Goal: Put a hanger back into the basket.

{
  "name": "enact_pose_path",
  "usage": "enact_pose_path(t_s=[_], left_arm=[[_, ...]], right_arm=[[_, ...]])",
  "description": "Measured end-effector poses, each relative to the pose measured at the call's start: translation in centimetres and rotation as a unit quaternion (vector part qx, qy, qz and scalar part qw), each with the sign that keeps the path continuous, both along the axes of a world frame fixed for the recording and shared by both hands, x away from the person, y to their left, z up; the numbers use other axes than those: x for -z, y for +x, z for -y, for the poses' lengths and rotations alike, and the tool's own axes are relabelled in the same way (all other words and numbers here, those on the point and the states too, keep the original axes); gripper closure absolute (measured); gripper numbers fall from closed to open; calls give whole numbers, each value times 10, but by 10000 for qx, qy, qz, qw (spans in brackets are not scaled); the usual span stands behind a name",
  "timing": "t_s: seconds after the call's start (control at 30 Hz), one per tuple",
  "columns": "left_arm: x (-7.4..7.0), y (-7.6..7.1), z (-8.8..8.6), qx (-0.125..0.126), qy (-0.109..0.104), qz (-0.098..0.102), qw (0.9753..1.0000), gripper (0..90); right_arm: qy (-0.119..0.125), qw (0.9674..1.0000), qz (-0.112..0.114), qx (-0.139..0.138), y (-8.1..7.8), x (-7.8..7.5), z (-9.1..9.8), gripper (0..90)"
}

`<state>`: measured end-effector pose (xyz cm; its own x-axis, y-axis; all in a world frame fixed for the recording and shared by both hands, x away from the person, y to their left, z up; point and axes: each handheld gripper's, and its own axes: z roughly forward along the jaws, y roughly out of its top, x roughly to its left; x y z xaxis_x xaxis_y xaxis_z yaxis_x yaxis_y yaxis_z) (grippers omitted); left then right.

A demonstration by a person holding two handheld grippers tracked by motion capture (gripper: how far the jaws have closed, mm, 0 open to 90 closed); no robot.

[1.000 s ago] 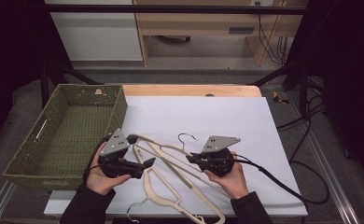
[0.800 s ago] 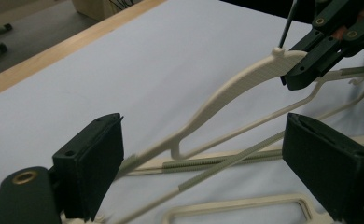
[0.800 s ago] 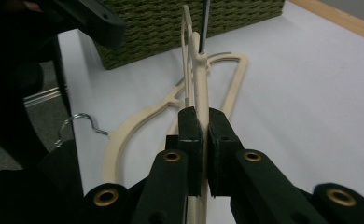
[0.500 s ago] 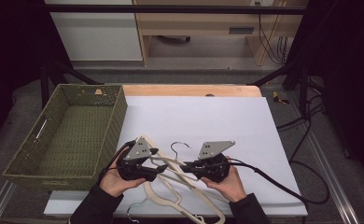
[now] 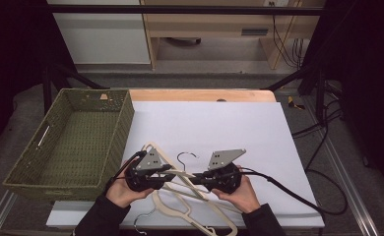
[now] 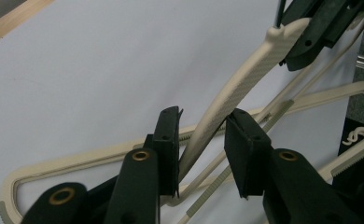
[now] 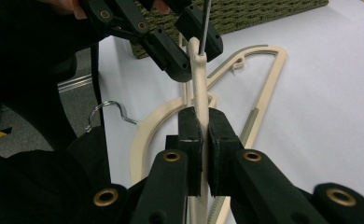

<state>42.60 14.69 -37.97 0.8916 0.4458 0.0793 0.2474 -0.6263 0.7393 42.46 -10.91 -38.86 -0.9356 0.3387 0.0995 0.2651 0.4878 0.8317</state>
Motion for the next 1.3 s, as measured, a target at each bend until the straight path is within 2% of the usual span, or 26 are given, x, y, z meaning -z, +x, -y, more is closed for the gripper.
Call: enact_pose_path(t_s=[0.03, 0.27, 0.3, 0.53, 0.67, 0.7, 0.73, 0.77, 0.87, 0.9, 0.93, 0.97, 1.07, 1.1, 1.13, 1.17, 1.2, 1.23, 1.27, 1.3], left_arm=[[-1, -2, 0, 58, 105, 30, 9999, 687], [-2, -7, 3, 94, 221, -72, 9997, 768], [-2, -8, 4, 106, 196, -142, 9997, 775], [-2, -11, 7, 118, 127, -300, 9994, 813], [-2, -13, 7, 145, 21, -412, 9990, 835], [-3, -15, 8, 153, -63, -476, 9987, 842], [-3, -15, 8, 153, -63, -476, 9987, 849], [-4, -17, 9, 233, -65, -497, 9985, 857], [-5, -19, 9, 245, -74, -478, 9985, 864], [-7, -21, 10, 172, -238, -497, 9983, 865], [-7, -21, 10, 172, -238, -497, 9983, 865], [-10, -24, 10, 97, -333, -444, 9984, 866], [-13, -26, 8, 33, -356, -388, 9986, 866], [-17, -28, 5, -85, -444, -333, 9984, 866], [-17, -28, 5, -85, -444, -333, 9984, 866], [-20, -29, 2, -205, -477, -261, 9983, 865], [-20, -29, 2, -205, -477, -261, 9983, 866], [-22, -28, 0, -303, -480, -223, 9981, 865], [-22, -28, 0, -303, -480, -223, 9981, 866], [-22, -27, -2, -456, -464, -174, 9977, 865]], right_arm=[[16, 10000, -20, -25, 0, 0, 0, 857], [-36, 9995, 230, 215, -1, 0, 1, 778], [-34, 9992, 288, 267, 0, -1, 2, 759], [18, 9981, 443, 421, 0, -2, 4, 676], [38, 9974, 513, 507, 0, -1, 5, 613], [48, 9969, 578, 523, 0, 0, 5, 578], [48, 9969, 578, 523, 0, 0, 5, 578], [40, 9966, 656, 505, 0, -1, 5, 538], [30, 9963, 696, 494, -1, -1, 6, 524], [48, 9958, 747, 525, -2, -3, 7, 512], [86, 9956, 755, 550, -3, -3, 8, 505], [127, 9952, 785, 568, -3, -4, 9, 489], [122, 9930, 916, 741, -4, -6, 11, 403], [154, 9921, 938, 824, -4, -7, 13, 374], [154, 9921, 938, 824, -4, -7, 13, 374], [243, 9906, 963, 943, -3, -8, 18, 332], [243, 9906, 963, 943, -3, -8, 18, 332], [354, 9886, 994, 1074, -3, -9, 23, 293], [387, 9879, 992, 1125, -3, -10, 25, 277], [426, 9870, 985, 1198, -3, -11, 29, 256]])
